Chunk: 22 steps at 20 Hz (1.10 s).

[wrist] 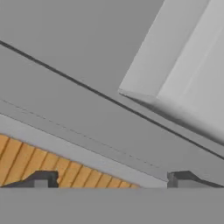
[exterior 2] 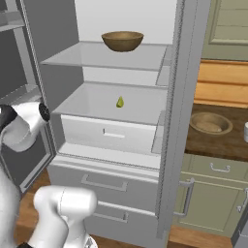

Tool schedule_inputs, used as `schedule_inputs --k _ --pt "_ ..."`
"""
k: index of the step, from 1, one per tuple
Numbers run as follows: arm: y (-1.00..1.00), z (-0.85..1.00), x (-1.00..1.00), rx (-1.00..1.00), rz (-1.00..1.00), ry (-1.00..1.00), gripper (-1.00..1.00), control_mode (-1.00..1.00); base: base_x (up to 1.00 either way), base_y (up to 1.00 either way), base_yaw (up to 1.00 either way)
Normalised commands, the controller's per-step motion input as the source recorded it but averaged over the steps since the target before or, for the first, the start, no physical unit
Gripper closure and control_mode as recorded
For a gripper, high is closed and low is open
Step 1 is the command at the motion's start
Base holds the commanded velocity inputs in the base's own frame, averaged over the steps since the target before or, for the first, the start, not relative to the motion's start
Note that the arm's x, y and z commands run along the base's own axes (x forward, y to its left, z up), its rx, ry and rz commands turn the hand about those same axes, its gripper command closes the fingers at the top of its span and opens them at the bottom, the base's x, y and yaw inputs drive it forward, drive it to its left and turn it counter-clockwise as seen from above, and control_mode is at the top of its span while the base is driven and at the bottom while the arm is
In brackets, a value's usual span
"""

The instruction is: Grab a lemon wedge from the fridge and one ice cube from the ice bowl, and put them in the glass of lemonade.

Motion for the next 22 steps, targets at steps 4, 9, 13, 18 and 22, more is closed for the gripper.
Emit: schedule_inputs --k 4,9,13,18,22 --pt "-0.22 0.26 -0.84 0.07 -0.31 -0.31 -1.0 -1.0 0.0 0.0 0.0" --pt "-0.66 0.9 -0.61 0.13 -0.09 -0.02 -1.0 -1.0 0.0 0.0 0.0" --pt "-0.55 1.0 -0.34 0.07 -0.06 0.0 -1.0 -1.0 0.0 0.0 0.0" --pt "-0.39 0.39 0.2 -0.14 -0.16 0.0 -1.0 -1.0 0.0 0.0 0.0" --pt "-0.17 0.0 0.92 -0.4 -0.3 0.13 -1.0 -1.0 0.0 0.0 0.0"
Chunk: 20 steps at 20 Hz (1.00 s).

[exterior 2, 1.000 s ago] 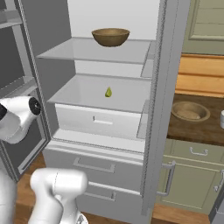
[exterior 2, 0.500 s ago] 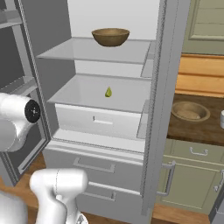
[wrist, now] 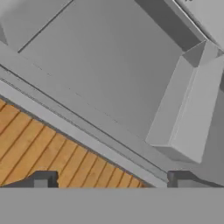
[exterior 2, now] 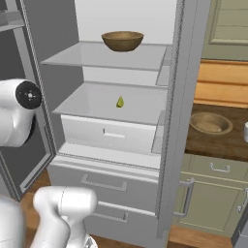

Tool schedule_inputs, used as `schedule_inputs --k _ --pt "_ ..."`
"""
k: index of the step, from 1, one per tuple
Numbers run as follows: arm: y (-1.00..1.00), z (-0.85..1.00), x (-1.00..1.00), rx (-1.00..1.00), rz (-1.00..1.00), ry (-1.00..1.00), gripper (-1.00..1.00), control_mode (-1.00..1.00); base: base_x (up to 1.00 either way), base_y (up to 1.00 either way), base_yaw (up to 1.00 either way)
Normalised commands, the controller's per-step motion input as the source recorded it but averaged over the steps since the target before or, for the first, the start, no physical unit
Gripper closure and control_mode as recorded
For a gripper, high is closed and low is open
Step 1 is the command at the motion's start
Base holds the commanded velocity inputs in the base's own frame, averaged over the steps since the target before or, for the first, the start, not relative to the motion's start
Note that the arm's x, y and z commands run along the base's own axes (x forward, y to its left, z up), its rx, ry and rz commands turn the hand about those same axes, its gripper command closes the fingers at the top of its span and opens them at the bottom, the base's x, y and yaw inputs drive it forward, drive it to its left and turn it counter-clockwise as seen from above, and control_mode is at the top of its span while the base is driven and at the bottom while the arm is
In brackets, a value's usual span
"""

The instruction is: Grab a lemon wedge from the fridge and one ice cube from the ice bowl, and put them in the glass of lemonade.

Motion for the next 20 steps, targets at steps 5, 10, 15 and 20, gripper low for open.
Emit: schedule_inputs --k 5,10,15,20 --pt "-0.97 0.0 0.34 -0.26 -0.29 0.08 -1.0 -1.0 0.0 0.0 0.0" --pt "-0.99 -0.05 0.42 -0.39 -0.29 0.18 -1.0 -1.0 0.0 0.0 0.0" --pt "-0.69 -0.21 0.48 -0.56 -0.31 0.32 -1.0 -1.0 0.0 0.0 0.0" --pt "-0.27 -0.32 0.41 -0.46 -0.13 0.22 -1.0 -1.0 0.0 0.0 0.0"
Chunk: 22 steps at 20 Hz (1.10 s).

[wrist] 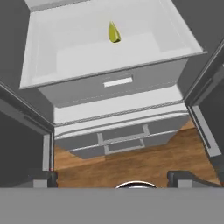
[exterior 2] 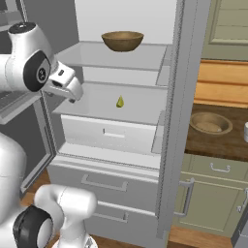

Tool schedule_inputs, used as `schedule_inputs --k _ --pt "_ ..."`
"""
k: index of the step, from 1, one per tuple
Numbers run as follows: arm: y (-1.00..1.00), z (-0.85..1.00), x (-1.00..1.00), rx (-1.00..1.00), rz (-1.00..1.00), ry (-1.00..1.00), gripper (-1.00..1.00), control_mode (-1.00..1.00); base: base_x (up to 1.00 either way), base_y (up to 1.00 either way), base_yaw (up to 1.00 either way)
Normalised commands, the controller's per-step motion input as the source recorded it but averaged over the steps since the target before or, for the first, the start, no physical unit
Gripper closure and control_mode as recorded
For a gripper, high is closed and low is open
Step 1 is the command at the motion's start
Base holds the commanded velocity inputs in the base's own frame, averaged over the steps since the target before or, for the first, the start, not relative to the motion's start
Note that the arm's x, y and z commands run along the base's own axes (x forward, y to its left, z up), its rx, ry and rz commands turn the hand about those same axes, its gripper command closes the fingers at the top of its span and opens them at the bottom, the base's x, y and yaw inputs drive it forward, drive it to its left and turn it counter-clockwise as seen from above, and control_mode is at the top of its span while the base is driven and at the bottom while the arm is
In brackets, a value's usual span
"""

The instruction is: Grab a lemon wedge from the fridge and one ice cube from the ice bowl, and put them in the glass of lemonade.

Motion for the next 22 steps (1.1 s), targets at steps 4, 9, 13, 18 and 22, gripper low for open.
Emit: schedule_inputs --k 4,9,13,18,22 --pt "-0.09 -0.44 0.08 -0.16 0.02 -0.01 -1.0 -1.0 0.0 0.0 0.0" --pt "-0.18 -0.7 0.86 -0.14 0.08 0.05 -1.0 -1.0 0.0 0.0 0.0" --pt "-0.28 -0.58 0.99 0.0 0.16 -0.1 -1.0 -1.0 0.0 0.0 0.0" --pt "-0.15 -0.1 0.55 0.0 0.2 -0.2 -1.0 -1.0 0.0 0.0 0.0" --pt "-0.07 -0.08 0.1 -0.01 0.17 -0.21 -1.0 -1.0 0.0 0.0 0.0"
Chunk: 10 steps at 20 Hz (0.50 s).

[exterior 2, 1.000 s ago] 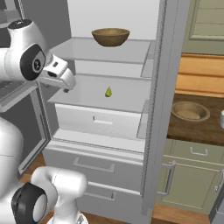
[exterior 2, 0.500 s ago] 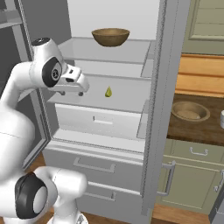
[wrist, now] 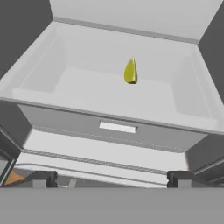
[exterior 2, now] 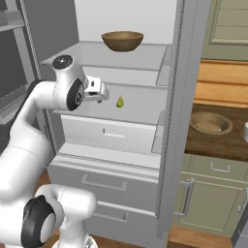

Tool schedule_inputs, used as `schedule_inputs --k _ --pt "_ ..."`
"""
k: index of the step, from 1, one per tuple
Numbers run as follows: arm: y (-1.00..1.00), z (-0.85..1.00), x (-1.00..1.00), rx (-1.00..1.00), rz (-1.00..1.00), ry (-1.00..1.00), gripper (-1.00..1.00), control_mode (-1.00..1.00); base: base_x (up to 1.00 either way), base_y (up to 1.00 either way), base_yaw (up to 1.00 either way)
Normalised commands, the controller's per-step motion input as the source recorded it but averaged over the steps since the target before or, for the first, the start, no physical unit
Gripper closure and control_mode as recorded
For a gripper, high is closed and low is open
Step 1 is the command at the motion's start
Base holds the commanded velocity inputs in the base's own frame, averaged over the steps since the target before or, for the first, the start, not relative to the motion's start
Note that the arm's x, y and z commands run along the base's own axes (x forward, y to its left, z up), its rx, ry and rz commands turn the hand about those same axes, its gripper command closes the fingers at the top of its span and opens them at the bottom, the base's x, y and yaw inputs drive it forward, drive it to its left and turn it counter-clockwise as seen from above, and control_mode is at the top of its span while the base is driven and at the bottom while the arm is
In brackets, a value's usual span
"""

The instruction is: Grab a lemon wedge from the fridge and one ice cube from the ice bowl, and put them in the glass of lemonade.

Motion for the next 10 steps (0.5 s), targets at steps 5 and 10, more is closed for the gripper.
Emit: schedule_inputs --k 5,10 --pt "-0.02 0.0 0.32 -0.03 0.06 -0.02 -1.0 -1.0 0.0 0.0 0.0" --pt "-0.13 -0.12 0.44 0.0 0.0 0.02 -1.0 -1.0 0.0 0.0 0.0"
